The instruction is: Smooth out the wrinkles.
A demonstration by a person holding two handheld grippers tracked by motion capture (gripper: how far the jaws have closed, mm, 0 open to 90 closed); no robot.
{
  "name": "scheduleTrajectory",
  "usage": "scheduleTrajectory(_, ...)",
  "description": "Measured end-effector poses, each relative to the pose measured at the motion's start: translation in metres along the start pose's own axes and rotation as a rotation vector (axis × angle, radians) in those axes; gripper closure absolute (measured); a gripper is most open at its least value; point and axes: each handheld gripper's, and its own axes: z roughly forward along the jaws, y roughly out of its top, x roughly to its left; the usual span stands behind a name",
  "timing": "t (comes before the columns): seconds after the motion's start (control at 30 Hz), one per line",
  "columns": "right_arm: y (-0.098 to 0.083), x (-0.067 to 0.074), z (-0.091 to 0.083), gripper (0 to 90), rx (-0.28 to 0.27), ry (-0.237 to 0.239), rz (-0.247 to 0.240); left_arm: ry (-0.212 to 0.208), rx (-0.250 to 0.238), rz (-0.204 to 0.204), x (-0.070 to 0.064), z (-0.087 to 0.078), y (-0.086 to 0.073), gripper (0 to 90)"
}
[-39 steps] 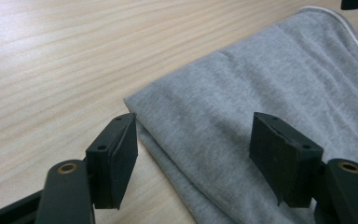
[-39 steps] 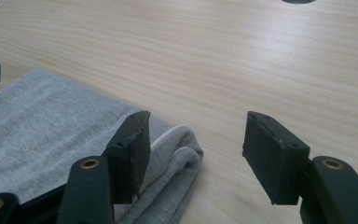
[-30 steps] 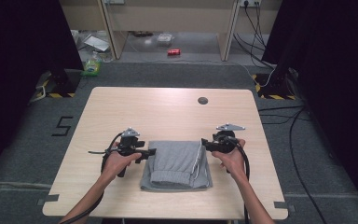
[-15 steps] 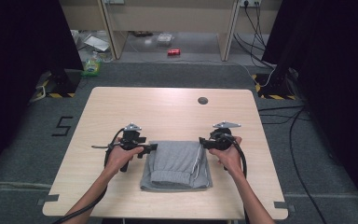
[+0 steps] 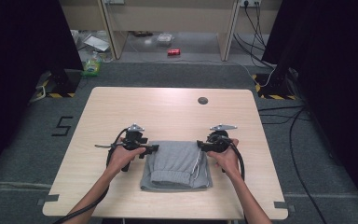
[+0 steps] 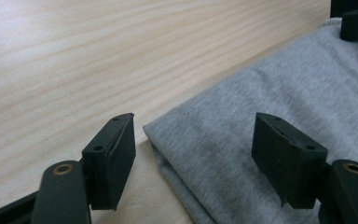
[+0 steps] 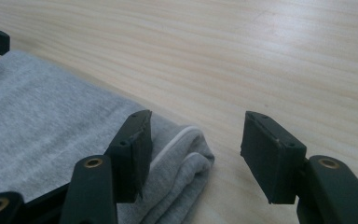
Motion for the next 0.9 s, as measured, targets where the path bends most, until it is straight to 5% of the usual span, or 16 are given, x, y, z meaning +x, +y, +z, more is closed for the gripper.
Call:
scheduleTrajectory(0.47, -0.01, 0.002, 0.007, 47.4, 0.055, 0.004, 0.029, 0.034, 0.021, 0.041, -0.003, 0.006, -0.005, 33.2)
scheduleTrajectory(0.67, -0.011, 0.004, 0.007, 57.8, 0.059, 0.029, 0.045, 0.031, 0.022, 0.082, -0.008, 0.006, -0.007, 48.1)
scheduleTrajectory(0.9, -0.009, 0.01, 0.007, 68.5, 0.049, 0.001, 0.009, 0.015, 0.009, 0.115, -0.012, 0.006, -0.008, 71.1)
